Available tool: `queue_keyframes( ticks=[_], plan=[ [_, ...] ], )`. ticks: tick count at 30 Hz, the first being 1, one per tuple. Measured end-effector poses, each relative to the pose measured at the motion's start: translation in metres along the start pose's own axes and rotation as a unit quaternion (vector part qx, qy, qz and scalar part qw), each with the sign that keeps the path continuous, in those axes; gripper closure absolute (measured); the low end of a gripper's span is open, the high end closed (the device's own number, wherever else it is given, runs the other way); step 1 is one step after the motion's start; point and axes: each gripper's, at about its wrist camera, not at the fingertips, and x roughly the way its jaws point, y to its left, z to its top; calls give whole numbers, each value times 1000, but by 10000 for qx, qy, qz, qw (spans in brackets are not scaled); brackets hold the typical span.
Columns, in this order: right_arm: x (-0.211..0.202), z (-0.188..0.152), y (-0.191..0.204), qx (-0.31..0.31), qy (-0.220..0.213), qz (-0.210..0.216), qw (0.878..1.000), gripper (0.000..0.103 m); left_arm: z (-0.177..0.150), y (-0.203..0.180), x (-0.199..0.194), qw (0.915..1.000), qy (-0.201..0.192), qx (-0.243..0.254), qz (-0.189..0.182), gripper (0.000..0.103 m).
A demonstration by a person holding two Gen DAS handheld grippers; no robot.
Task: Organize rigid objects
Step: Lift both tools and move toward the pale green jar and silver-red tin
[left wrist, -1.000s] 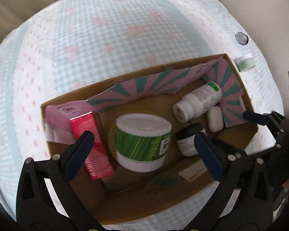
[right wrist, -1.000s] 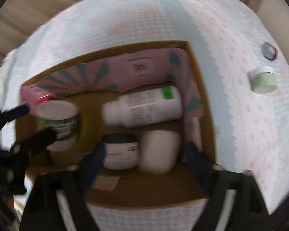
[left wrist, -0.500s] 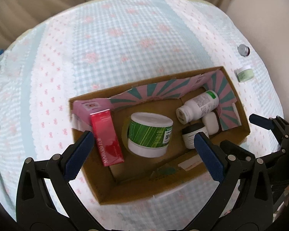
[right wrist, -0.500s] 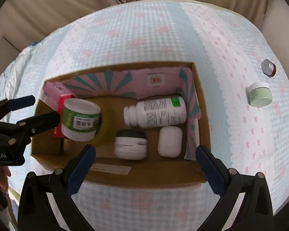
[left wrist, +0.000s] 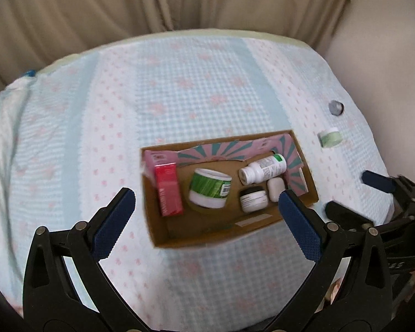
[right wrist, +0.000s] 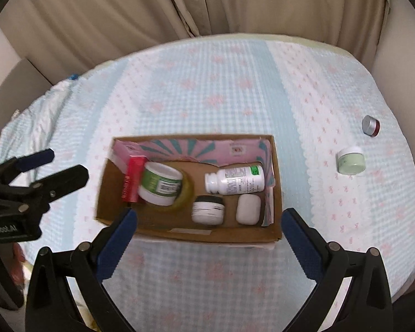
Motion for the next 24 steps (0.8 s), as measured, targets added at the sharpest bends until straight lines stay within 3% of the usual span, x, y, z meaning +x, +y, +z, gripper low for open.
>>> queue_keyframes(
  ticks=[3, 13, 17, 24],
  plan=[
    [-35, 1, -1, 87, -169, -57, 9998, 0, -11, -4, -24, 9996, -143, -185, -128, 0],
    [-112, -14, -45, 426, -707, -416, 9957, 0, -22, -58, -71, 9977, -609, 3, 312, 0],
    [-137, -14, -88, 472, -808, -693, 9932, 0, -14, -93, -78, 9965, -745, -52, 383, 0],
    [-164, 2, -190, 519, -918, -724, 9918, 0, 10, -175, -73, 9942, -846, -512, 415, 0]
  ],
)
